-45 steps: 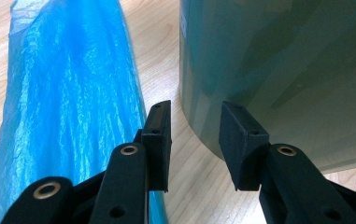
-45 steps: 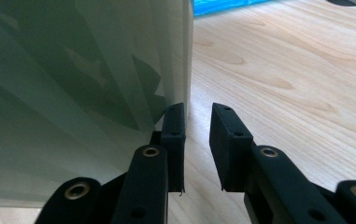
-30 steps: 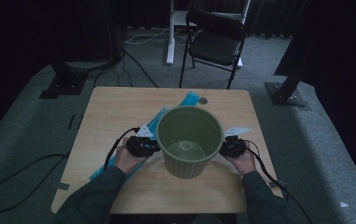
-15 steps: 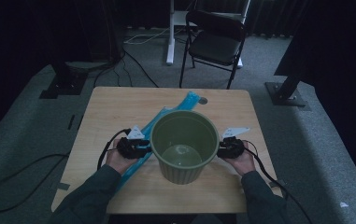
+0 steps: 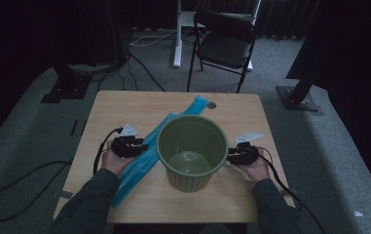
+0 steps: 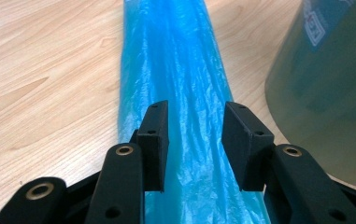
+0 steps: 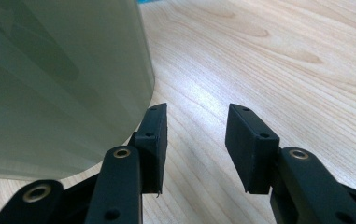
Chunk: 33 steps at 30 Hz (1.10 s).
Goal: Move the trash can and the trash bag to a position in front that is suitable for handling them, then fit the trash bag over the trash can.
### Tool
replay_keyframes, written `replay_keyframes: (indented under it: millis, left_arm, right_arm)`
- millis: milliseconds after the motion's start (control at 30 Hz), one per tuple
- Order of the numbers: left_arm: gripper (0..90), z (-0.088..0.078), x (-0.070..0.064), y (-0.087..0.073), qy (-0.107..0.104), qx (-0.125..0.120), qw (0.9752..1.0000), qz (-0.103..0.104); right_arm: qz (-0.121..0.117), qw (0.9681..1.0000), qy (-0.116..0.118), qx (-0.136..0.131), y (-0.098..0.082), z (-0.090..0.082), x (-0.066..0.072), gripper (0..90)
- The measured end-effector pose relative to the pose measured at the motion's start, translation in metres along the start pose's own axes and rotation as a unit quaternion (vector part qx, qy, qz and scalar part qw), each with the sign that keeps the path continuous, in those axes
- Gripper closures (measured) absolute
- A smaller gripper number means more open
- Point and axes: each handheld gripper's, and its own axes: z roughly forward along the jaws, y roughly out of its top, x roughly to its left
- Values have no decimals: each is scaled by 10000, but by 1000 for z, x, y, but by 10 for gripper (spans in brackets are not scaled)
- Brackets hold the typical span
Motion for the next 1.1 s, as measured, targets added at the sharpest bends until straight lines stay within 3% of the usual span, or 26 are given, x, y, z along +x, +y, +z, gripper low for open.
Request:
replay_keyframes:
  millis: [633,1100]
  left_arm:
    - [551,15,26,-9,214,208,9985,-466]
    - [507,35,27,-9,201,436,9978,-466]
  right_arm:
    - [128,9991,-346,189,-6,-2,-14,526]
    - [96,9989,-344,314,-7,0,-13,526]
